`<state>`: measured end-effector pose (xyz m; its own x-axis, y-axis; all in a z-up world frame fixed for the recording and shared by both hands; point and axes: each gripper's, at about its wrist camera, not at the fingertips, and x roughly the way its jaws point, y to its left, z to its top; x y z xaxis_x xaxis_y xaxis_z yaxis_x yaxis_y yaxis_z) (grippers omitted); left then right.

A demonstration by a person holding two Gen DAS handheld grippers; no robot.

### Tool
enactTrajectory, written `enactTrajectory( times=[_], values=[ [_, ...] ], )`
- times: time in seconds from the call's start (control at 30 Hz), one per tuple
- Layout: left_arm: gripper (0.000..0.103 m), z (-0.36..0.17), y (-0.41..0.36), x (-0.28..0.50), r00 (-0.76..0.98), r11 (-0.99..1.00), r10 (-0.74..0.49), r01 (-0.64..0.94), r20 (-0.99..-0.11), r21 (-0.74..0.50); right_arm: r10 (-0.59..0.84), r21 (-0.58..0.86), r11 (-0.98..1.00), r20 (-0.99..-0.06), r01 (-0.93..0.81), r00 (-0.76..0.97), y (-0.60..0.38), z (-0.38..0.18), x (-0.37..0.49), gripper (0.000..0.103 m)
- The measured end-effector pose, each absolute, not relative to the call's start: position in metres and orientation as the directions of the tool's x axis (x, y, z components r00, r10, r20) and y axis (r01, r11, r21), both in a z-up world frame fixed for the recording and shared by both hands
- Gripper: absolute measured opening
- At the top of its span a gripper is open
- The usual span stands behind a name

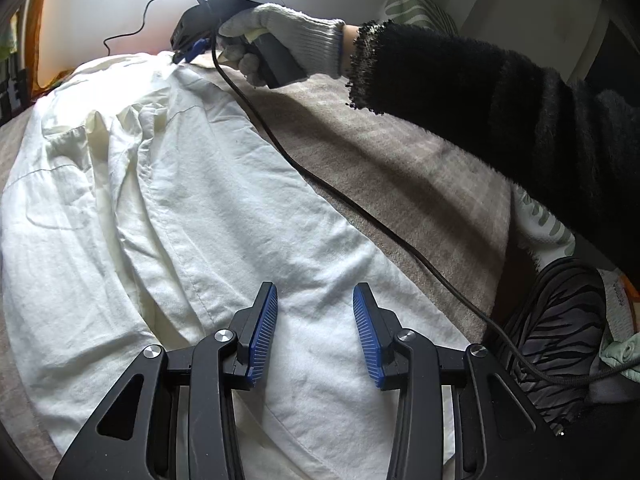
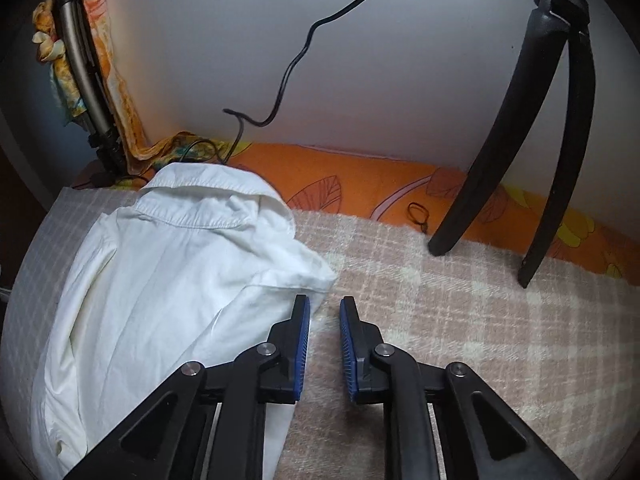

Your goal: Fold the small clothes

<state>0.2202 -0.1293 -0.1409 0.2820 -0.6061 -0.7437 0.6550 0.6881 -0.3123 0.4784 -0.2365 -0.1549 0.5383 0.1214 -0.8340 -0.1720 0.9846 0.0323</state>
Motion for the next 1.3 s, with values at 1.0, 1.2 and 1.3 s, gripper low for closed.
enactTrajectory(
  times=[1.0,1.2,1.3],
  values=[
    [0.046,-0.116,0.019,0.141,0.462,0.816,-0.578,0.341,-0.673,-0.467,0.493,0.435,0.87,-0.785,-0.232,0.375,-0.255,-0.121,0.112,0.041],
    [0.046,-0.142,0.039,0.132,0.407,0.803,-0.592,0.236,-0.695,-0.547,0.541,0.485,0.84,-0.779,-0.242,0.317,-0.252,-0.144,0.077,0.044],
    [0.046,-0.149,0.037,0.132,0.368,0.77,-0.635,0.223,-0.679,-0.598,0.575,0.528,0.818,-0.77,-0.228,0.277,-0.252,-0.158,0.071,0.044]
  ],
)
